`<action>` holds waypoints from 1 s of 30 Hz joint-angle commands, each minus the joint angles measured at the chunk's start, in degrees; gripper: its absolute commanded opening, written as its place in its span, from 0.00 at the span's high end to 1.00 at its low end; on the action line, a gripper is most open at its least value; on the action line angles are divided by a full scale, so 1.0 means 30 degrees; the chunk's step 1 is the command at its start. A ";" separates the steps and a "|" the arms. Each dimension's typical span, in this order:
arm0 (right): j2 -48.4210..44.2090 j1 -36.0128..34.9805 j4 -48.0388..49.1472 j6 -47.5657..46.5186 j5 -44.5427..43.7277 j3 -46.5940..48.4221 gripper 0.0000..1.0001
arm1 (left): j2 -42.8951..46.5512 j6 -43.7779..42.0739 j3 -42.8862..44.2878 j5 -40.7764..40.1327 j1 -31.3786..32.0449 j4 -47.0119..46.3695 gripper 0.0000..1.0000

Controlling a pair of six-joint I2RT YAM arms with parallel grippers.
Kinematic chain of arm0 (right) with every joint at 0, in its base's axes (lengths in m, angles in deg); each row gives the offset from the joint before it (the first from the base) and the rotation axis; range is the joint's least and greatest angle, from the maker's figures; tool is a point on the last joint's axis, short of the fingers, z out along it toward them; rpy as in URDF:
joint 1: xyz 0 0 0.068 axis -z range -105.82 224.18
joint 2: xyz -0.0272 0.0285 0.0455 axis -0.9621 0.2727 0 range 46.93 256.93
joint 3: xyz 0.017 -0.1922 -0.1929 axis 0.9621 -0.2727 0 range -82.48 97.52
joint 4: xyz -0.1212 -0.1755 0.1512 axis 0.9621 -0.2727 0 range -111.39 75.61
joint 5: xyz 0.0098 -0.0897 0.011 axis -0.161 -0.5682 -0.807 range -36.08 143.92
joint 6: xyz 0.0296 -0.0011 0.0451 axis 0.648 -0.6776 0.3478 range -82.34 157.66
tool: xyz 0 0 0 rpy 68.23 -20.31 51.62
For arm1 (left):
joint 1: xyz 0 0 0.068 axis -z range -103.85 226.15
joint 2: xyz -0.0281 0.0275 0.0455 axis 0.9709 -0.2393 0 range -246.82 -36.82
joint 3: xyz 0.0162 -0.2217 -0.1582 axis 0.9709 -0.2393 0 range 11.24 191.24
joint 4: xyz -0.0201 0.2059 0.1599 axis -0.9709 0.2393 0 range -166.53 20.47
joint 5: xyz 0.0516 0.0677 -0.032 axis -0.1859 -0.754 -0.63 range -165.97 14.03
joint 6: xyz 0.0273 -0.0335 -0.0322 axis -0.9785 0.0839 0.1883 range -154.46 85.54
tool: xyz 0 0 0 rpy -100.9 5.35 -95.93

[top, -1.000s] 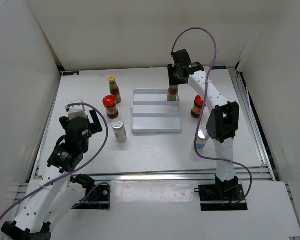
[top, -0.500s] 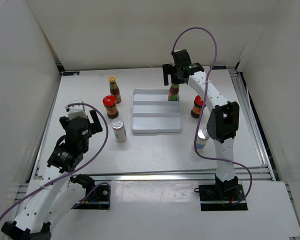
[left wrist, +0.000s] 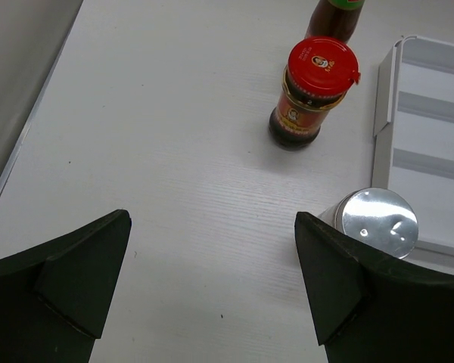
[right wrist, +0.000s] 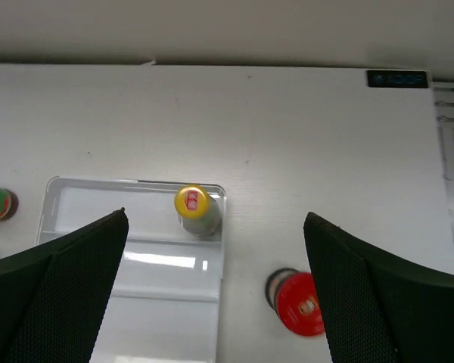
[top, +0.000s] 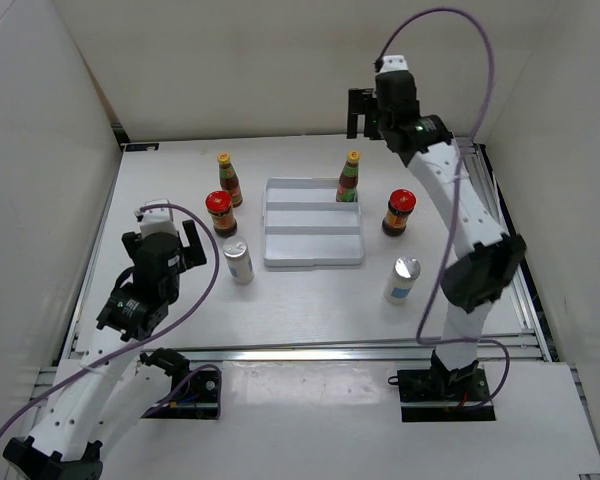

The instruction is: Organize the condiment bottles

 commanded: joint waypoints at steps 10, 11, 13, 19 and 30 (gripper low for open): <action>-1.2228 0.0232 -0.0628 0.2179 -0.1831 -0.9928 0.00 | -0.9209 0.0686 1.0336 0.1453 -0.0474 -0.0962 0.00; -1.2760 0.0232 -0.0806 0.2382 -0.1483 -1.0309 0.00 | -1.0930 0.0689 1.1707 0.1453 -0.1113 -0.1165 0.00; -1.4255 0.0232 -0.1245 0.2646 -0.0751 -1.1394 0.00 | -1.2579 0.0689 1.2857 0.4544 -0.2197 -0.1517 0.00; -1.7099 0.0232 -0.1921 0.3320 0.1183 -1.3504 0.00 | -1.8178 -0.0363 1.6406 0.9304 -0.4400 -0.2747 0.00; -1.6896 0.0407 -0.3706 0.2474 0.2708 -1.3304 0.00 | -2.2281 -0.2944 1.6205 1.0652 -0.5045 -0.8050 0.00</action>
